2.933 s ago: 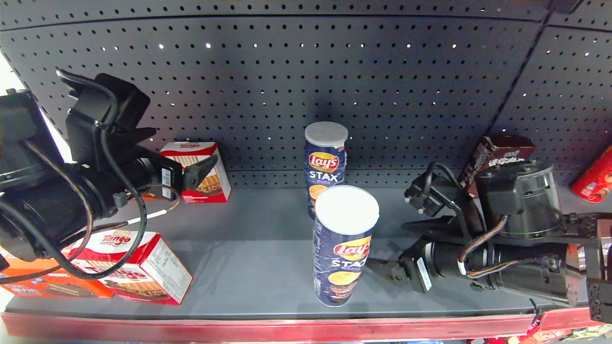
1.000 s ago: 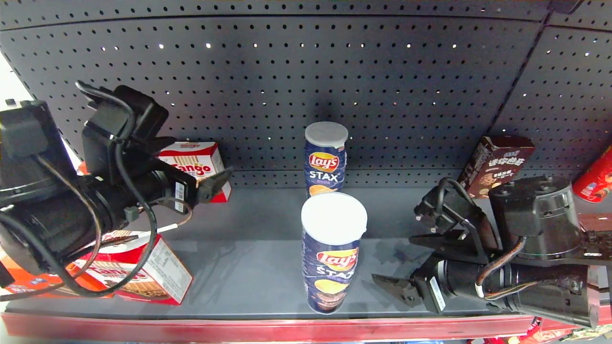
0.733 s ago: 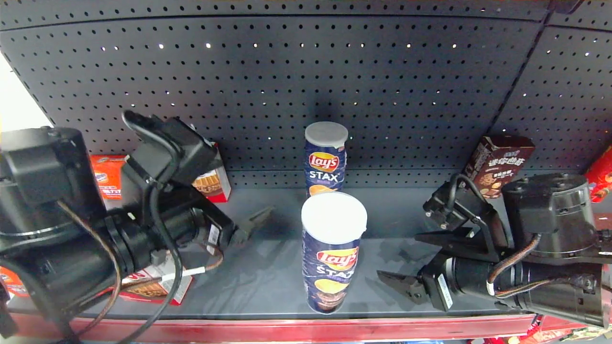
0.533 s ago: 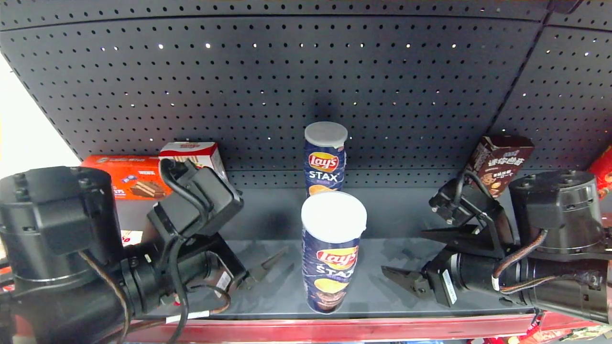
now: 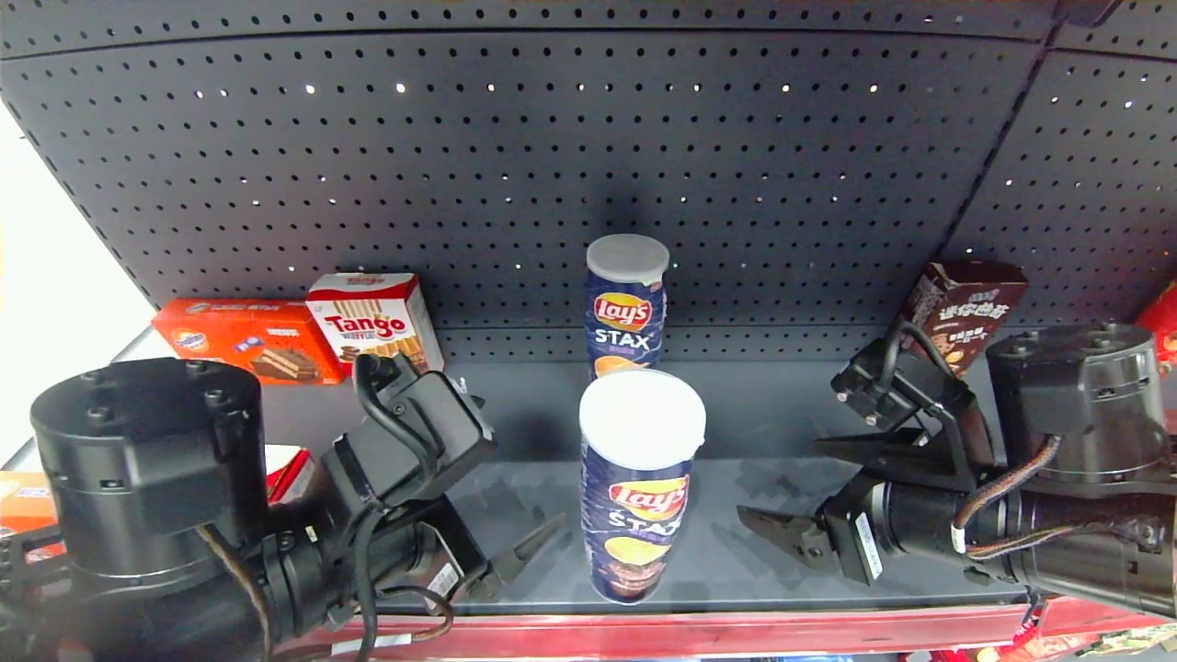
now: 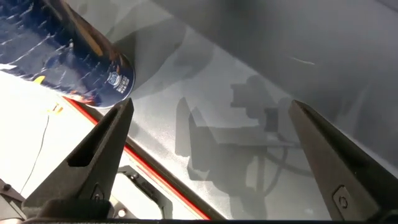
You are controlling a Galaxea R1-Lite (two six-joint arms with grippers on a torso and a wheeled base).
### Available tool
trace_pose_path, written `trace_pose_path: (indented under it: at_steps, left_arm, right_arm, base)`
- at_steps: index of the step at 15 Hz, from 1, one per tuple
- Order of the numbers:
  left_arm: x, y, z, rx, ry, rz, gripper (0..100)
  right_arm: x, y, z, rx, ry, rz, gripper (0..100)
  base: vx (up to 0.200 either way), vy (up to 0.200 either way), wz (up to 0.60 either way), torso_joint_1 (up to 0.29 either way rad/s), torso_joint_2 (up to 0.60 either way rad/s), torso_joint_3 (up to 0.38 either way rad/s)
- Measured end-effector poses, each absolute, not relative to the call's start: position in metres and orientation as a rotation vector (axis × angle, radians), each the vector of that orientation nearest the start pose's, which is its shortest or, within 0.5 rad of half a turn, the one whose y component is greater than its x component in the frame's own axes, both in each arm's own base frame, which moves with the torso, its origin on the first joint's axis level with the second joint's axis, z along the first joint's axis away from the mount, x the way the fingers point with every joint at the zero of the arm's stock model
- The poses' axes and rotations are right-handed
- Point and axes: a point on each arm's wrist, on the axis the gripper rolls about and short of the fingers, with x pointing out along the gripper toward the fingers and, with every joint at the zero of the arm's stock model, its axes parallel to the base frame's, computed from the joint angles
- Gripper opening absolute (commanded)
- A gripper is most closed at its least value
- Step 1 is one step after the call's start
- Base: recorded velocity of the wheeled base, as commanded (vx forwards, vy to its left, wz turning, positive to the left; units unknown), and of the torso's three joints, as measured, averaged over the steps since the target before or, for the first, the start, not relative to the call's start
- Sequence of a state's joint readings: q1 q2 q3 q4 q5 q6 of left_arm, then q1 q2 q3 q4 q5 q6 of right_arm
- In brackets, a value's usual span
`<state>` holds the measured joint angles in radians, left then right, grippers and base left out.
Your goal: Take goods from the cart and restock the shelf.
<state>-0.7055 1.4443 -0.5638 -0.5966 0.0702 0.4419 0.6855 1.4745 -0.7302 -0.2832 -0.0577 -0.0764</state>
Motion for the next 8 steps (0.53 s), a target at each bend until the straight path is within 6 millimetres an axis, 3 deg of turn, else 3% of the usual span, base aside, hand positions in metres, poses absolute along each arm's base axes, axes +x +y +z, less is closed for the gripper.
trace_pose_path:
  at_steps: [8]
  left_arm:
    - [0.194, -0.164, 0.178, 0.556, 0.139, -0.690, 100]
  right_arm:
    - [0.189, 0.144, 0.192, -0.232, 0.410, 0.609, 100]
  base:
    - [0.000, 0.000, 0.00, 0.000, 0.00, 0.000]
